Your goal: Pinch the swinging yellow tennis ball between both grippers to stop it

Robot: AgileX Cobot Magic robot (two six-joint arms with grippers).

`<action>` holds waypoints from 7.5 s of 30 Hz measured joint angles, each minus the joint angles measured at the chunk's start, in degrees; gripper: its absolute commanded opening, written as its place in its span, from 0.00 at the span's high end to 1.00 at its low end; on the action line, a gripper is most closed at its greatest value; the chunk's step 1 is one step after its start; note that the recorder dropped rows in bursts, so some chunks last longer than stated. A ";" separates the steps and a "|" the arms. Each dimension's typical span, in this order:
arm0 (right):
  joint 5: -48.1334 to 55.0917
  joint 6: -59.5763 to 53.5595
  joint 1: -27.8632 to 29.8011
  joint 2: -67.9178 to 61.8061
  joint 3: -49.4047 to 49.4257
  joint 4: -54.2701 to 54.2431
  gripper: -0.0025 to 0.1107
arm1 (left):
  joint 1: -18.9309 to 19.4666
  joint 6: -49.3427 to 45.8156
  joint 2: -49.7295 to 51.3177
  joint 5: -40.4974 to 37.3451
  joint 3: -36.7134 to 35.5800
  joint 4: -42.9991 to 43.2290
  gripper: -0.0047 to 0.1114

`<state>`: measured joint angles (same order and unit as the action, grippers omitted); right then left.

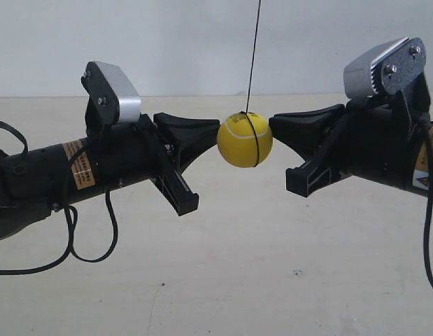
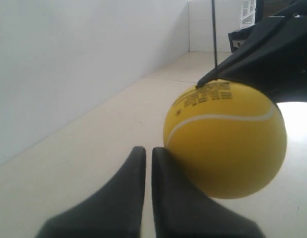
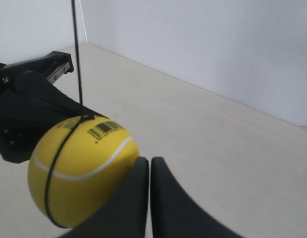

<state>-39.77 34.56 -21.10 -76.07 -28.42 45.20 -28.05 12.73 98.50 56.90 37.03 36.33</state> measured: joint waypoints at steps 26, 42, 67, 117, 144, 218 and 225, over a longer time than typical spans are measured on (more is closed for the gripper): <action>-0.04 0.10 0.00 0.00 0.00 0.00 0.98 | 0.00 -0.13 0.00 0.00 0.00 -0.11 0.92; -0.04 0.10 0.00 0.00 0.00 0.00 0.98 | 0.00 -0.13 0.00 -0.45 0.00 -0.11 0.92; 0.66 0.10 0.00 0.00 -0.09 0.00 0.98 | -0.35 -0.13 0.00 -1.39 0.00 -0.11 0.92; 1.31 -6.01 0.00 -4.03 -0.09 -7.82 0.98 | -0.35 2.55 4.24 -0.57 2.91 2.34 0.92; 1.31 -5.46 0.00 -4.03 -0.09 -7.09 0.98 | -0.35 2.55 4.24 -0.45 2.91 2.68 0.92; 26.50 -3.47 0.00 62.69 21.14 -23.08 0.98 | -0.35 14.72 -76.92 -21.08 -29.54 -7.16 0.92; 28.49 -2.38 0.00 62.69 21.14 -23.08 0.98 | -0.35 15.56 -84.39 -24.89 -30.22 -7.04 0.92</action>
<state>-11.28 32.18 -21.10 -13.38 -7.28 22.12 -28.40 28.29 14.11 32.01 6.82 29.29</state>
